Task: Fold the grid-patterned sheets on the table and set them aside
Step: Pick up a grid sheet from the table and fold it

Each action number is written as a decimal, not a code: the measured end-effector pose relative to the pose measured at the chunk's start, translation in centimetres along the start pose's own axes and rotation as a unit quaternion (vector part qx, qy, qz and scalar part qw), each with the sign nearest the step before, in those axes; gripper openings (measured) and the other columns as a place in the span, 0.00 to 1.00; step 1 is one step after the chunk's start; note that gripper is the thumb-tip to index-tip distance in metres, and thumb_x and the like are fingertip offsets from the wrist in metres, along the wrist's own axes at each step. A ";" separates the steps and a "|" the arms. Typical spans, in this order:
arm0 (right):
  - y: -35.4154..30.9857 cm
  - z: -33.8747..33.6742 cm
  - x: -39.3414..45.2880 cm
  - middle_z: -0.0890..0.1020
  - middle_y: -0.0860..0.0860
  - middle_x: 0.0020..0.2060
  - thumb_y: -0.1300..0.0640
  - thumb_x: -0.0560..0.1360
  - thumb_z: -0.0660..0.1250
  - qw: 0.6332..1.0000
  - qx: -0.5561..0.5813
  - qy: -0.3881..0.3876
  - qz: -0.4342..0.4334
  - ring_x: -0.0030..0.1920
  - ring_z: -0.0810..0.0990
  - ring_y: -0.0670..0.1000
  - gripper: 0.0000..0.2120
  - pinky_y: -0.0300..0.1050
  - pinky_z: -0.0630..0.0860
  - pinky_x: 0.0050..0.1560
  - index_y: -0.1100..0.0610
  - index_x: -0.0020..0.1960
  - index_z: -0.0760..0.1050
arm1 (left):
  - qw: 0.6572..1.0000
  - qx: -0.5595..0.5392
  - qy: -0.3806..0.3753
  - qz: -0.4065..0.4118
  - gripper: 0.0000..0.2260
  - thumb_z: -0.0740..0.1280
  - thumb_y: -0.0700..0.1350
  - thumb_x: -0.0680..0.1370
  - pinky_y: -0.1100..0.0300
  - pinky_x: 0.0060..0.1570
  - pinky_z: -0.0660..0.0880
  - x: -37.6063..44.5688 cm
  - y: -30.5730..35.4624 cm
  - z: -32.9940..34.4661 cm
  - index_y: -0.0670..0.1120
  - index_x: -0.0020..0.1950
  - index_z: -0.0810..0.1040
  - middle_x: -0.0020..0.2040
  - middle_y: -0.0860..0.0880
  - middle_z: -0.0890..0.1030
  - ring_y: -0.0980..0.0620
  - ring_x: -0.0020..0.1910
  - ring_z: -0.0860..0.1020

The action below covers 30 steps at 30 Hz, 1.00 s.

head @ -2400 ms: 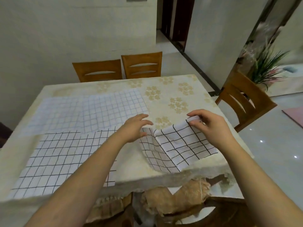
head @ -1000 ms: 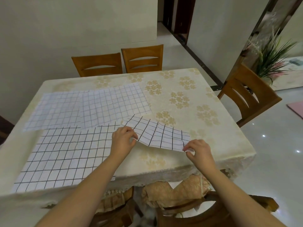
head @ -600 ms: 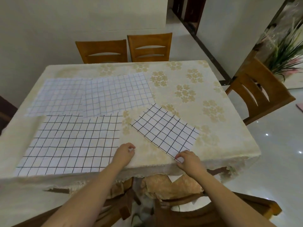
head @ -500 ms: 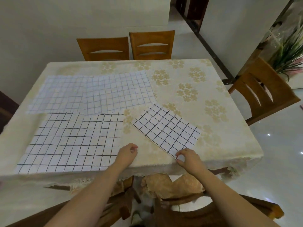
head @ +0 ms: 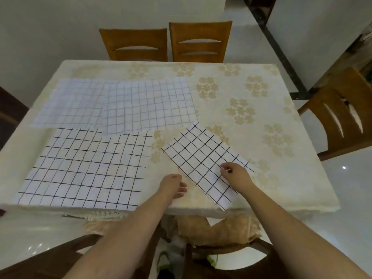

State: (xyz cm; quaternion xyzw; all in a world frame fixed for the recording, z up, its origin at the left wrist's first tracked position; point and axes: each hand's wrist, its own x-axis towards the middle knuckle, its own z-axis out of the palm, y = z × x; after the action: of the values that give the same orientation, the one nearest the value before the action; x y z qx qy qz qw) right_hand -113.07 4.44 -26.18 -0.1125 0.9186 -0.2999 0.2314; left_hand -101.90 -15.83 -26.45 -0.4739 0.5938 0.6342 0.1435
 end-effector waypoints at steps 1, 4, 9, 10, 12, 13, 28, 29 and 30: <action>0.0 -0.2 1.0 0.80 0.54 0.58 0.54 0.80 0.63 1.000 0.009 0.002 0.009 0.54 0.79 0.52 0.15 0.39 0.68 0.49 0.56 0.64 0.76 | 1.000 -0.009 0.010 -0.024 0.14 0.57 0.45 0.83 0.60 0.30 0.77 0.2 0.1 0.4 0.38 0.59 0.76 0.40 0.43 0.81 0.49 0.35 0.79; 0.0 -1.0 4.4 0.82 0.56 0.52 0.55 0.80 0.61 0.999 0.036 0.013 0.034 0.42 0.77 0.52 0.15 0.39 0.68 0.40 0.56 0.65 0.75 | 0.998 -0.030 0.025 -0.058 0.15 0.57 0.46 0.83 0.60 0.28 0.74 1.1 -0.2 1.6 0.37 0.58 0.76 0.39 0.42 0.79 0.49 0.33 0.77; -0.2 -2.9 9.6 0.80 0.60 0.56 0.54 0.81 0.59 0.996 0.061 0.013 0.066 0.49 0.77 0.57 0.19 0.41 0.68 0.46 0.58 0.70 0.69 | 0.994 -0.075 0.040 -0.068 0.09 0.58 0.44 0.82 0.60 0.29 0.72 2.2 -0.6 3.1 0.44 0.59 0.74 0.33 0.44 0.74 0.49 0.30 0.71; -0.3 -3.3 10.5 0.79 0.61 0.58 0.54 0.82 0.58 0.996 0.056 0.012 0.062 0.53 0.77 0.59 0.19 0.41 0.68 0.48 0.58 0.71 0.68 | 0.994 -0.061 0.048 -0.072 0.10 0.58 0.45 0.82 0.60 0.28 0.72 2.6 -0.7 3.3 0.44 0.61 0.74 0.33 0.44 0.72 0.49 0.30 0.70; -0.5 -3.9 12.3 0.78 0.61 0.60 0.55 0.81 0.59 0.996 0.051 0.006 0.069 0.57 0.77 0.60 0.19 0.41 0.67 0.50 0.58 0.70 0.68 | 0.994 -0.040 0.060 -0.076 0.12 0.59 0.45 0.82 0.60 0.27 0.71 3.3 -0.9 3.6 0.44 0.63 0.74 0.34 0.44 0.71 0.49 0.32 0.69; -0.5 -4.0 13.1 0.78 0.60 0.59 0.55 0.81 0.60 0.996 0.052 -0.002 0.079 0.55 0.78 0.59 0.19 0.42 0.68 0.50 0.58 0.70 0.68 | 0.995 -0.039 0.060 -0.071 0.12 0.60 0.45 0.82 0.61 0.27 0.71 3.6 -1.0 3.7 0.44 0.63 0.74 0.34 0.45 0.70 0.49 0.32 0.68; 0.5 -3.0 16.1 0.73 0.55 0.33 0.47 0.79 0.62 0.994 -0.017 -0.062 0.090 0.35 0.73 0.54 0.18 0.44 0.68 0.38 0.60 0.38 0.71 | 0.981 -0.176 0.066 -0.055 0.09 0.65 0.42 0.80 0.65 0.22 0.65 4.4 -2.0 3.6 0.44 0.59 0.79 0.30 0.47 0.66 0.52 0.28 0.63; 0.6 -3.0 16.1 0.74 0.55 0.35 0.47 0.79 0.62 0.995 -0.011 -0.057 0.082 0.36 0.74 0.54 0.17 0.44 0.69 0.39 0.60 0.41 0.72 | 0.980 -0.181 0.065 -0.056 0.08 0.65 0.41 0.80 0.65 0.22 0.65 4.3 -2.1 3.6 0.45 0.58 0.79 0.29 0.47 0.66 0.52 0.27 0.63; 0.6 -3.0 16.0 0.74 0.55 0.35 0.46 0.79 0.63 0.995 -0.005 -0.057 0.080 0.37 0.74 0.54 0.16 0.45 0.69 0.40 0.60 0.42 0.72 | 0.979 -0.185 0.065 -0.058 0.08 0.65 0.41 0.80 0.64 0.22 0.65 4.1 -2.1 3.5 0.45 0.58 0.79 0.28 0.48 0.65 0.52 0.27 0.62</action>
State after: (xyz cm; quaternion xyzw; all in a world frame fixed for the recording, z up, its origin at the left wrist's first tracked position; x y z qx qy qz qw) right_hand -128.45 0.90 -30.16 -0.0573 0.9114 -0.2687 0.3064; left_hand -103.95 -13.70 -31.44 -0.5663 0.4457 0.6915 0.0505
